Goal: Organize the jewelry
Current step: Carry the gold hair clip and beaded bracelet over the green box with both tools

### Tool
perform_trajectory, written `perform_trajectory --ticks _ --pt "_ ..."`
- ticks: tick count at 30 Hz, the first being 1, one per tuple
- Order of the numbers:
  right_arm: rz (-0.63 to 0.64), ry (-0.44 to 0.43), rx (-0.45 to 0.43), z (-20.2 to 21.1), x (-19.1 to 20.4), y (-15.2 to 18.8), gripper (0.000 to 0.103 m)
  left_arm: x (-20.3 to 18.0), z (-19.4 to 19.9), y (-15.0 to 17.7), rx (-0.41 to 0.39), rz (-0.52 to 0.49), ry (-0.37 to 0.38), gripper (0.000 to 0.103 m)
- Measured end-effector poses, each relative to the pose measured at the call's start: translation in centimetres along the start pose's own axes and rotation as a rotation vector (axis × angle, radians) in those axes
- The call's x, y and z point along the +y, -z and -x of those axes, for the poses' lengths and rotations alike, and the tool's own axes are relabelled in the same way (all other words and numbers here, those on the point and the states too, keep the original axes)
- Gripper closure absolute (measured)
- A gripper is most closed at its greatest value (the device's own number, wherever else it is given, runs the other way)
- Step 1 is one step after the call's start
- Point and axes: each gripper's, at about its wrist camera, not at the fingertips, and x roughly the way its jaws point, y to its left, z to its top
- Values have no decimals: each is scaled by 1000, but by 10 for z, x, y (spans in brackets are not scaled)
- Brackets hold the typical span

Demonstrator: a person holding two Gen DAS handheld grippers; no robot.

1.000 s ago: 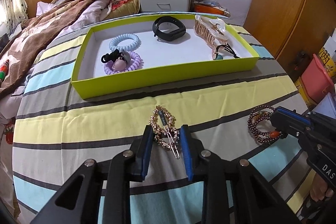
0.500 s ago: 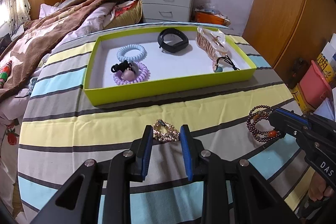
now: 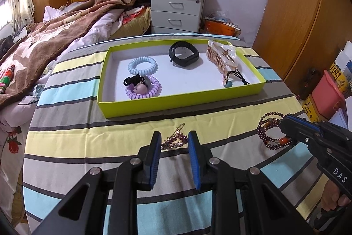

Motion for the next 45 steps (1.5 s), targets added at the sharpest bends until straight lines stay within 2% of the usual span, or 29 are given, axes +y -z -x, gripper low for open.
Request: perform_trajectory --ticks 12,25,33,45 --pt "16 2 -32 1 5 -20 96 5 8 -10 -27 -1 0 77" --pt "23 -3 -69 -2 12 -48 96 15 18 -41 -76 2 17 77" --pt "19 -11 -94 -11 16 -72 96 26 11 -65 -90 26 33 77" --pt "-10 -20 -60 -46 10 -90 96 41 -12 -102 -91 53 48 77"
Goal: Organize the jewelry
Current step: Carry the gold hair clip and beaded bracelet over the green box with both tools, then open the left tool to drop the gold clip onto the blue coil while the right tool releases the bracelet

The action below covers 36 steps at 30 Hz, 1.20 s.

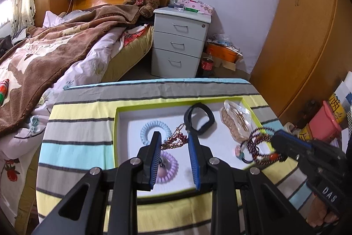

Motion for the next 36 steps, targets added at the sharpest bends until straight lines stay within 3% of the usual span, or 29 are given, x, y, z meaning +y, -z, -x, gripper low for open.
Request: perform_trajectory --ticks 11,20,36 --pt "-25 5 57 -36 -3 -1 96 22 -32 -17 31 46 -11 77" --pt "-27 21 121 -66 -8 9 96 31 -63 -11 85 60 -21 77" --pt "21 89 138 -82 -11 14 96 17 -87 -7 124 30 -10 77"
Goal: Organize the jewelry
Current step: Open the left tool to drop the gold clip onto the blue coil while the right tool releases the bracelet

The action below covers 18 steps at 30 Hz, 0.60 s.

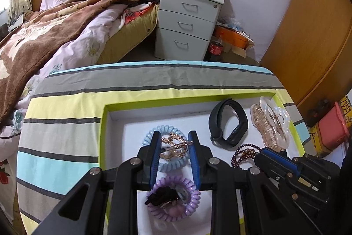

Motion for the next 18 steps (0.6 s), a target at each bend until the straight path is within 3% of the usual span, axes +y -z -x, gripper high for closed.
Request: perform_trajectory --ticks 18 --pt "21 19 12 -7 -1 3 96 -6 -5 -1 4 -8 -14 76"
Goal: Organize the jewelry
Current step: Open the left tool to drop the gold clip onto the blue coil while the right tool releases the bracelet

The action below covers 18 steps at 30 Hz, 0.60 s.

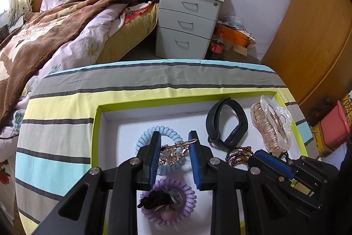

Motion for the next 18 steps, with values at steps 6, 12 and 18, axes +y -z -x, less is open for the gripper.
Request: perform_trajectory --ticks 6,12,18 --pt "0 7 1 0 0 1 92 -1 0 2 7 2 4 71" --pt "-5 9 3 2 -2 1 88 -1 1 2 11 4 6 65" --pt "-7 13 4 2 -3 1 86 -2 2 2 9 8 3 61"
